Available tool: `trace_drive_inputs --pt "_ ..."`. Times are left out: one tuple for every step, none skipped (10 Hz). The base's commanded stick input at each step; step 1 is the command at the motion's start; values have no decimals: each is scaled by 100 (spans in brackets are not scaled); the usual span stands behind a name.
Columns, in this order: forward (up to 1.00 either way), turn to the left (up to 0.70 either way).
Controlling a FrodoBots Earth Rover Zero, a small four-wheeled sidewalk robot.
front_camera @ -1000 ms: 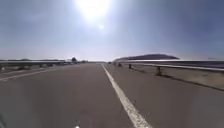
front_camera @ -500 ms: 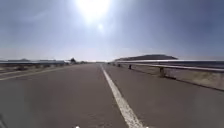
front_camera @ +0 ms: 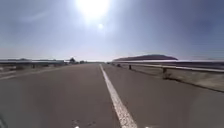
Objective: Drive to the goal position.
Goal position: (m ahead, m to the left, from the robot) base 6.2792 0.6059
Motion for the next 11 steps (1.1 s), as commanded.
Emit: trace_drive_inputs --pt "70 0" --pt "70 0" --pt "70 0" --pt "70 0" --pt "70 0" --pt "70 0" --pt "70 0" --pt "70 0" --pt "70 0" --pt "70 0" --pt "70 0"
